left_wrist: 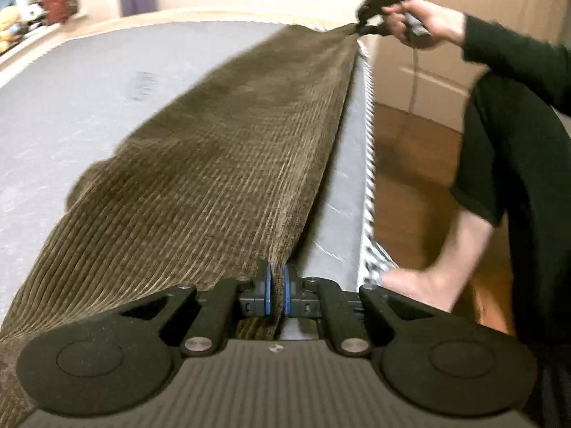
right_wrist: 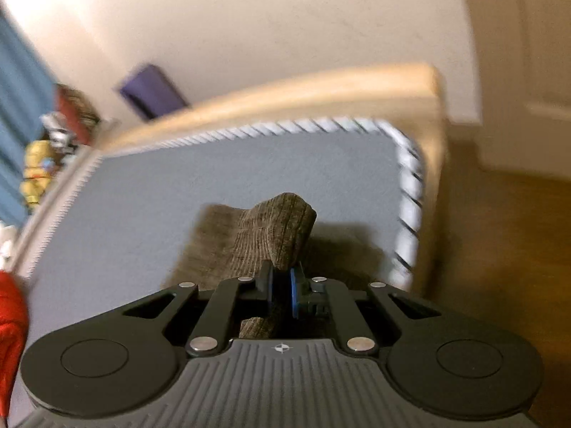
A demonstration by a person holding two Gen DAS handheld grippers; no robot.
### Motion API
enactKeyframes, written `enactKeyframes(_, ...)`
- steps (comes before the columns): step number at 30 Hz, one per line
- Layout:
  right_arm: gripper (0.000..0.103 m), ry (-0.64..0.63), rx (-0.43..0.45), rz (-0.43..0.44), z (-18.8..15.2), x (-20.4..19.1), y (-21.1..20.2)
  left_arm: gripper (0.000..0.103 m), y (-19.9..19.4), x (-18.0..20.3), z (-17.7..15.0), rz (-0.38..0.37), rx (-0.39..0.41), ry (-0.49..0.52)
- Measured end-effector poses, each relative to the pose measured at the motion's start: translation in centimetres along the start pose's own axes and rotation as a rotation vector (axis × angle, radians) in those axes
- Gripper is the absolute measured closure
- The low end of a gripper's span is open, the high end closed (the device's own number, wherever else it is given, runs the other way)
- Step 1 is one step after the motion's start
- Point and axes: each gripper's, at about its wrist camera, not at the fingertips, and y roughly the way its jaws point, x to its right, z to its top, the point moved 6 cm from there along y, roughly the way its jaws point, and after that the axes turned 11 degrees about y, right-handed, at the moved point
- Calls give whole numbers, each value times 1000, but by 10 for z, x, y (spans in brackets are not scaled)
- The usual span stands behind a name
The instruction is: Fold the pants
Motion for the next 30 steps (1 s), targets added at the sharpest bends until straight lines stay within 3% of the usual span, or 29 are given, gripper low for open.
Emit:
enactKeyframes(3,93,60,-75,-107,-5,29,18,92,19,5,-6,3,-84,23)
enactKeyframes(4,87,53,-100,-126,-13,33,23,89,22,7,-7,11,-101,38)
enactKeyframes(5,80,43,-110,-141,-14,36,27,88,21,7,-6,17,-98,48)
enactKeyframes(7,58,55,-71,-167,-10,38,20,68,7,-1,0,0,-52,5)
enactKeyframes(9,58,63,-14,-164,-5,36,6,61,-12,-13,5,2,23,-60)
enactKeyframes(11,58,44,27,-146,-1,30,-5,61,-28,-27,3,11,66,-116)
enactKeyframes(13,58,18,56,-123,-2,23,-13,63,-36,-40,-12,39,51,-167)
enactKeyframes(16,58,-6,75,-119,-2,15,-18,78,-33,-50,-40,72,-62,-220)
enactKeyframes(18,58,-8,86,-128,-5,12,-19,82,-18,-46,-70,107,-219,-192)
enactKeyframes(20,58,-27,106,-120,-8,2,-23,85,-20,-39,-71,125,-207,-169)
enactKeyframes(23,58,-115,136,-49,-23,-30,-30,85,-34,-40,-71,111,-188,-209)
enactKeyframes(25,58,-156,102,39,-40,-57,-30,84,-47,-42,-75,148,-159,-228)
enactKeyframes(27,58,-244,33,161,-69,-97,-31,83,-70,-57,-79,211,-89,-316)
enactKeyframes(30,58,-460,-59,332,-128,-156,-37,82,-104,-98,-95,349,23,-542)
